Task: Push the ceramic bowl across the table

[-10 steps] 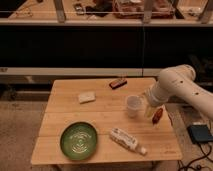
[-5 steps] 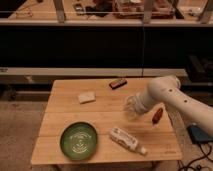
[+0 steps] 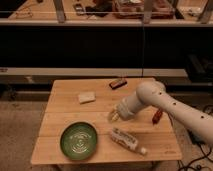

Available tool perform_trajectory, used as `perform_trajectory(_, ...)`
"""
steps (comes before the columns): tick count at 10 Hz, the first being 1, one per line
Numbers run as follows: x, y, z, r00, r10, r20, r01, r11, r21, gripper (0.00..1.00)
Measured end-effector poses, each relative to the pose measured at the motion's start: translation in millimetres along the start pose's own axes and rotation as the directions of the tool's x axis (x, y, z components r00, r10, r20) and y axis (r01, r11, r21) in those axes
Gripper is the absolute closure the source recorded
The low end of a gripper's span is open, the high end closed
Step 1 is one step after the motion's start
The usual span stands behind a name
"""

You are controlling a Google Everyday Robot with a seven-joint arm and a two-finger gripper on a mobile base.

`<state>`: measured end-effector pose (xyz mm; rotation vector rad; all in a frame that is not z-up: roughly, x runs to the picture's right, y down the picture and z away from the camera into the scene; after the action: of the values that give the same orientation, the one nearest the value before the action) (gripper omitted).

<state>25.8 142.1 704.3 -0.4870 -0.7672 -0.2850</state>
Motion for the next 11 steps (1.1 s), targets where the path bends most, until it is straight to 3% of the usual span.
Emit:
perform_trajectory(8,1.0,-1.7,0.1,1.0,-0.002,-0.001,0.002,1.0,0.006,1.0)
perform_trajectory(11,-18.4,-38.1,45.9,0.991,-0.127,0.036,0.127,0.992,0.024,1.0)
